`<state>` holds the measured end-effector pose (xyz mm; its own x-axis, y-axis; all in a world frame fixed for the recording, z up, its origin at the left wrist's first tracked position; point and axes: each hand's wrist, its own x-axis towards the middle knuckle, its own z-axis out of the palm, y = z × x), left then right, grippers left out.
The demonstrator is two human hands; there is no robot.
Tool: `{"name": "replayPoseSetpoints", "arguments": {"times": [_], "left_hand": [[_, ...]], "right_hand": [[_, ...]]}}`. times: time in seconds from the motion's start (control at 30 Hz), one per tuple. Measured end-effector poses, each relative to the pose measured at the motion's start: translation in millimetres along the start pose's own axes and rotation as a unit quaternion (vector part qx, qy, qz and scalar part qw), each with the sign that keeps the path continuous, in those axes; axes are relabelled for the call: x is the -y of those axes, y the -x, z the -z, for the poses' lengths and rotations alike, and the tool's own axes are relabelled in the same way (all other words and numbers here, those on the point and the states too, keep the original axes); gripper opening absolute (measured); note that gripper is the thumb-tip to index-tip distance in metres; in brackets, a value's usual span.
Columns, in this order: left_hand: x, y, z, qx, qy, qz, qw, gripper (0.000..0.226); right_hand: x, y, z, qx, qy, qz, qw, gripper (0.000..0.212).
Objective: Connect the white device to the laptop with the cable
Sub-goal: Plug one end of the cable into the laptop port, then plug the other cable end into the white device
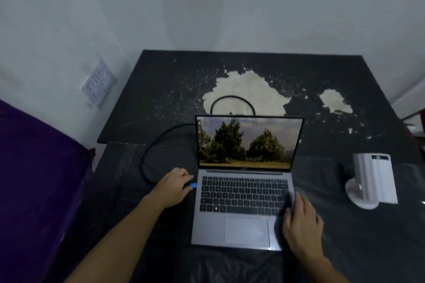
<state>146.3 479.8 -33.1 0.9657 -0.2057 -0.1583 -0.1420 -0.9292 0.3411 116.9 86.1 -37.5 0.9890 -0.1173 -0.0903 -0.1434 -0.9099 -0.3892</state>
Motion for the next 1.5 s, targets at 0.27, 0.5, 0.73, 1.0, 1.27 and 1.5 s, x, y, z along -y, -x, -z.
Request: {"name": "replayPoseSetpoints", "arguments": {"times": [0.27, 0.5, 0.73, 1.0, 1.27, 1.5], "left_hand": [[11, -87, 97, -0.131, 0.061, 0.075, 0.987, 0.025], [24, -179, 112, -0.049, 0.157, 0.172, 0.971, 0.026], [40, -229, 101, 0.039, 0.163, 0.159, 0.973, 0.021], [32, -296, 89, 0.039, 0.154, 0.219, 0.963, 0.026], [25, -319, 70, 0.010, 0.171, 0.278, 0.945, 0.023], [17, -322, 99, 0.012, 0.183, 0.291, 0.939, 0.027]], "right_hand": [[132, -104, 87, -0.069, -0.070, 0.251, 0.963, 0.019], [226, -186, 112, -0.048, -0.025, 0.337, 0.940, 0.021], [241, -256, 101, 0.040, 0.105, 0.308, 0.945, 0.027], [241, -295, 68, 0.112, 0.221, 0.309, 0.918, 0.027], [245, -300, 53, 0.116, 0.233, 0.324, 0.910, 0.028], [238, -304, 67, 0.141, 0.184, 0.255, 0.939, 0.030]]}}
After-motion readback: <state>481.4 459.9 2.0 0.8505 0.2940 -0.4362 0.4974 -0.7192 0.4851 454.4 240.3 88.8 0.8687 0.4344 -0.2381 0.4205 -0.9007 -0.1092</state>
